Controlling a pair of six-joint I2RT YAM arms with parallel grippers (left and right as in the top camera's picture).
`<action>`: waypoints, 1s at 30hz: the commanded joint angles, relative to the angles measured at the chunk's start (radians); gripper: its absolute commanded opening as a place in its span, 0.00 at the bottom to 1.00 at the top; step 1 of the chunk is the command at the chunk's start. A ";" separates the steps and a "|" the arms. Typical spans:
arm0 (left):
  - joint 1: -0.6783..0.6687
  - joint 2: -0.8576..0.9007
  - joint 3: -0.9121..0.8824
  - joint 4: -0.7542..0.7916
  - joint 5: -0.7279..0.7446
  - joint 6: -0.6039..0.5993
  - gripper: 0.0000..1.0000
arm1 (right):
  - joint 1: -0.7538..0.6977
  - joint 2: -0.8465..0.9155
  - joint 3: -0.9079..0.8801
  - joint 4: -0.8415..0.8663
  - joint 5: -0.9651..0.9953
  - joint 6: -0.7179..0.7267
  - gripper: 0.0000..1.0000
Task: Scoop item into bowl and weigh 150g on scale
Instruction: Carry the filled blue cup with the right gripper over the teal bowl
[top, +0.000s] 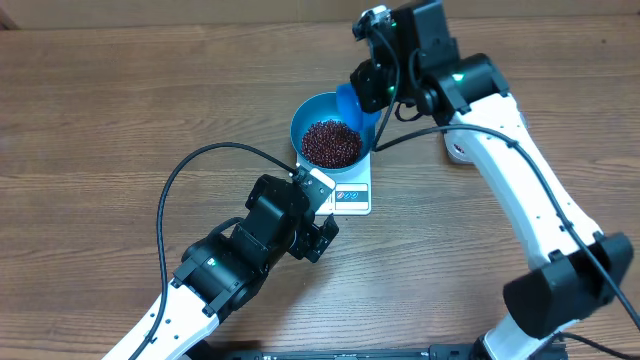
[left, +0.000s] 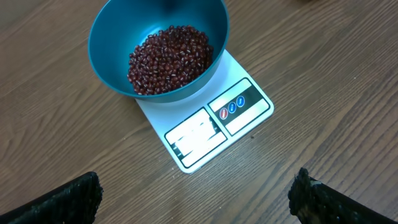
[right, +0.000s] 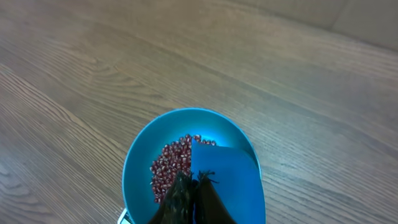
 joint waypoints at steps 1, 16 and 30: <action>0.002 0.005 -0.005 0.003 -0.012 -0.013 1.00 | 0.013 0.026 0.021 0.015 0.013 -0.006 0.04; 0.002 0.005 -0.005 0.003 -0.013 -0.013 1.00 | 0.016 0.080 0.004 0.042 0.035 -0.005 0.04; 0.002 0.005 -0.005 0.003 -0.012 -0.013 1.00 | 0.019 0.109 0.002 0.036 0.034 0.017 0.04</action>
